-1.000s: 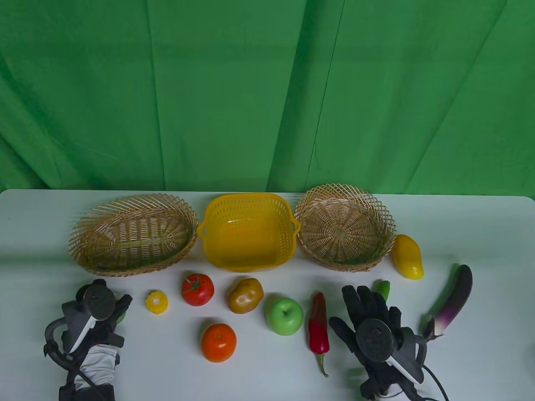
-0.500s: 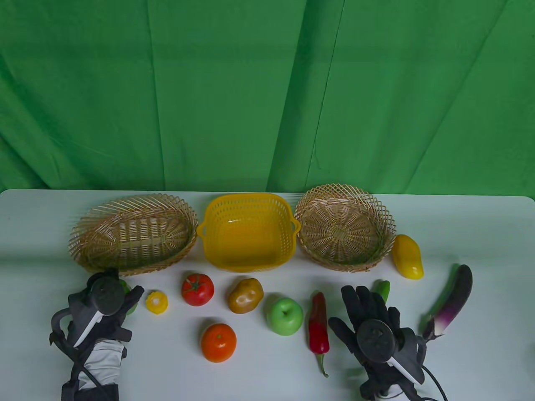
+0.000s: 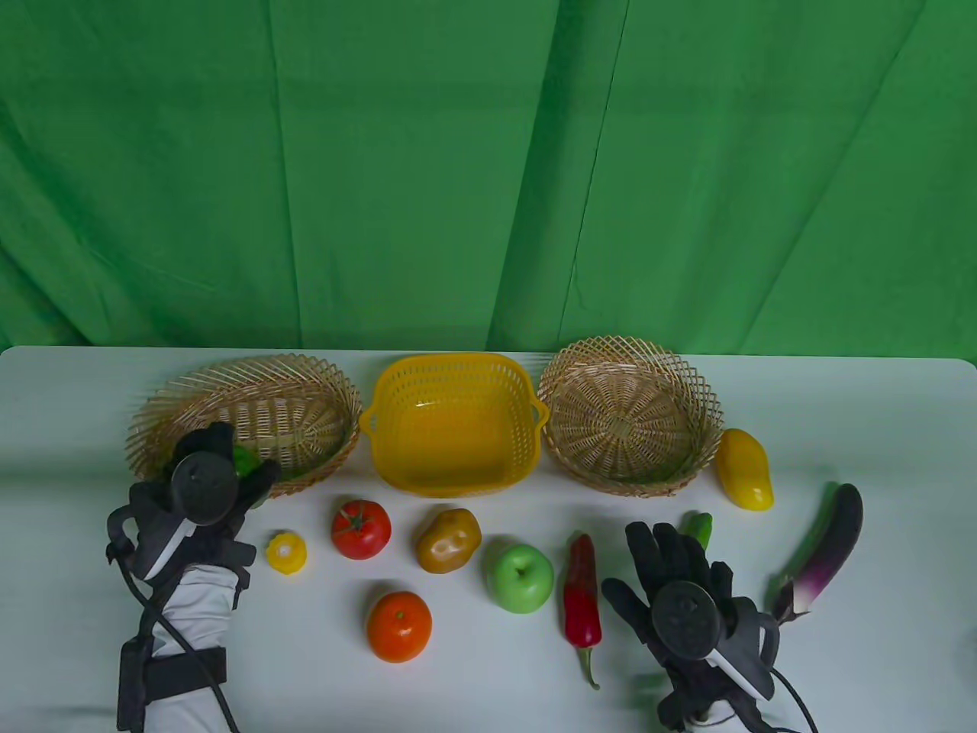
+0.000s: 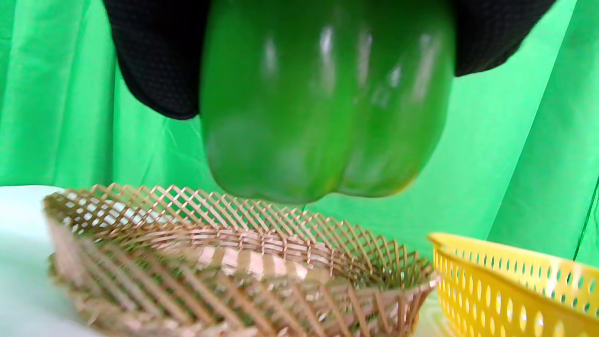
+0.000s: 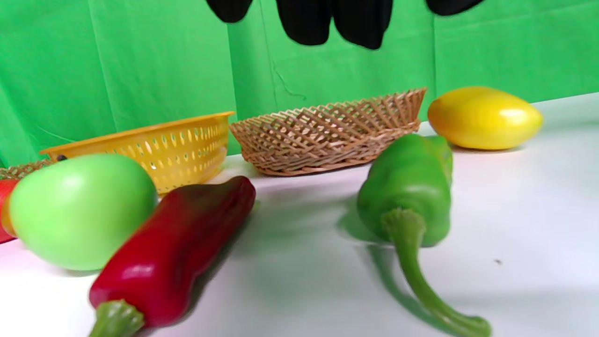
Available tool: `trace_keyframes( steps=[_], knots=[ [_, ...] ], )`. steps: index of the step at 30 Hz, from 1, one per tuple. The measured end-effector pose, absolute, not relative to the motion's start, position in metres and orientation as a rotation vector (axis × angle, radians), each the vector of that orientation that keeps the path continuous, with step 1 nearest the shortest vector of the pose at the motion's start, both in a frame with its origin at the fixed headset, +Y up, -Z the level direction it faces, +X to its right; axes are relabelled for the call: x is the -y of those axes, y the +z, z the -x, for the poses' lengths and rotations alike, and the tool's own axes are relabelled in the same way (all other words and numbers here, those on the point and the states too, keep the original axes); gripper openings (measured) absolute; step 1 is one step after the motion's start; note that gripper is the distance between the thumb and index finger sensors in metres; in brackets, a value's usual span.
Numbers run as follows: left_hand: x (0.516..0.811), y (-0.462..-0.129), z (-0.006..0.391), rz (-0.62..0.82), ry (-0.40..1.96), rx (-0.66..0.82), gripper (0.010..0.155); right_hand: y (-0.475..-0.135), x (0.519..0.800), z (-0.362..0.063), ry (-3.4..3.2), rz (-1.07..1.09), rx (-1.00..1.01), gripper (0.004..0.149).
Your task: Place 10 objects into 3 containers, with green background
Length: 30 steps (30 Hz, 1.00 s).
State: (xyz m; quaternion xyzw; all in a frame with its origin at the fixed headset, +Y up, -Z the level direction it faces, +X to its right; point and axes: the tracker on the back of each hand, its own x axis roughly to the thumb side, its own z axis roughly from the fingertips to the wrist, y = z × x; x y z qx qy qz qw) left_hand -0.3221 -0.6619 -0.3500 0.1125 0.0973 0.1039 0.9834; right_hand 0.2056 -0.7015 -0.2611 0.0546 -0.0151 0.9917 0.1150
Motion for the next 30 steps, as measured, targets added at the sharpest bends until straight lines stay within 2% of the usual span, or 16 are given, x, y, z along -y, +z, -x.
trace_keyframes(
  steps=[6, 16, 23, 30],
  knots=[
    [0.663, -0.376, 0.331, -0.313, 0.165, -0.212, 0.086, -0.261, 0.702, -0.205, 2.928, -0.14, 0.028, 0.079],
    [0.692, -0.41, 0.35, -0.213, 0.082, -0.311, 0.085, -0.262, 0.704, -0.202, 2.953, -0.136, 0.01, 0.079],
    [0.715, -0.419, 0.351, -0.139, 0.054, -0.341, 0.084, -0.263, 0.707, -0.2, 2.962, -0.134, -0.019, 0.079],
    [0.719, -0.421, 0.349, -0.105, 0.039, -0.346, 0.081, -0.263, 0.708, -0.2, 2.964, -0.127, -0.033, 0.079]
  ],
)
